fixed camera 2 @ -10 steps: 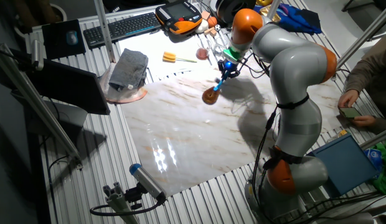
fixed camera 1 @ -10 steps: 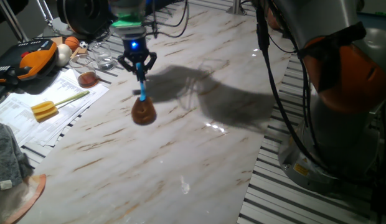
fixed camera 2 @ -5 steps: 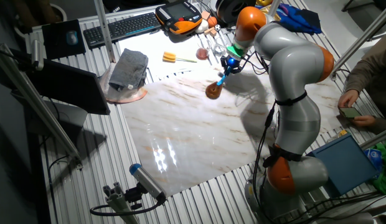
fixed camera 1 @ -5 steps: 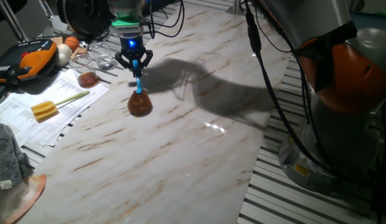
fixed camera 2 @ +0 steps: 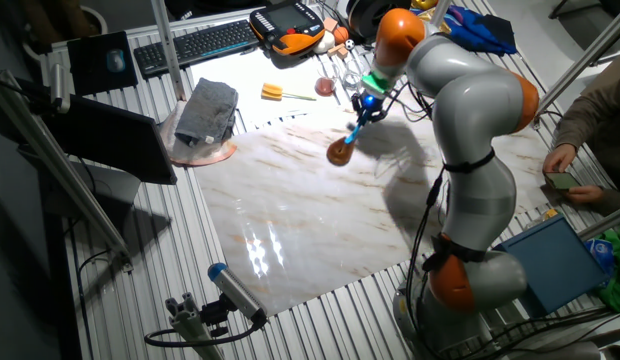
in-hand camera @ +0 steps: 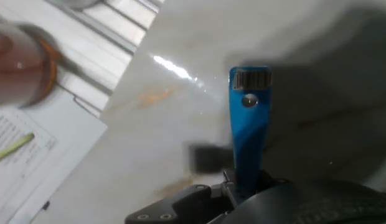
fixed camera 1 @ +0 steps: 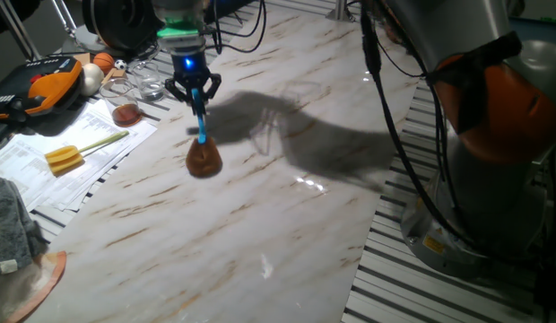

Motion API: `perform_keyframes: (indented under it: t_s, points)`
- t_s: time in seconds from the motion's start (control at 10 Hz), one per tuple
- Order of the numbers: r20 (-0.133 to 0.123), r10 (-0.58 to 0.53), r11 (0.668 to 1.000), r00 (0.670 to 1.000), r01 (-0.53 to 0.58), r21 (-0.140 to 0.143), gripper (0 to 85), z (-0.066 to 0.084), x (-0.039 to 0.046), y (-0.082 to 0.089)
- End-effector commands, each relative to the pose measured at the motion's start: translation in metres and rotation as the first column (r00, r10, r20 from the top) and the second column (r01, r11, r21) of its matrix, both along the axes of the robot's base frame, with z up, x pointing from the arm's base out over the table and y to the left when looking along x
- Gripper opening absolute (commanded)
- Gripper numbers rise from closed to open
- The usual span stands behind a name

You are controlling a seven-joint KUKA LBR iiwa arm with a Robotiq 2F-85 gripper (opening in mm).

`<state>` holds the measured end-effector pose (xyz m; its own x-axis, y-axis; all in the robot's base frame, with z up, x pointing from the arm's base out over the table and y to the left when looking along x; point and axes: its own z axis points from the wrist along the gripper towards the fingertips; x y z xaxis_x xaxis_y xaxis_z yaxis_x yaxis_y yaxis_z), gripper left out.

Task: Scrub the table with a brush

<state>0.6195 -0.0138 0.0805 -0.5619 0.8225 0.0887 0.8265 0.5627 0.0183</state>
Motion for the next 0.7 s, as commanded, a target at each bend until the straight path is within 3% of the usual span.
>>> perform_keyframes:
  t_s: [0.0, 0.3, 0.6]
  points:
    - [-0.001, -0.004, 1.0, 1.0, 0.004, -0.001, 0.0, -0.001, -0.0063, 0.012]
    - [-0.008, 0.057, 0.997, 0.998, -0.058, -0.051, 0.0, -0.007, -0.0199, 0.025]
    - [-0.023, 0.17, 0.983, 0.985, -0.171, -0.06, 0.0, -0.005, -0.0246, 0.004]
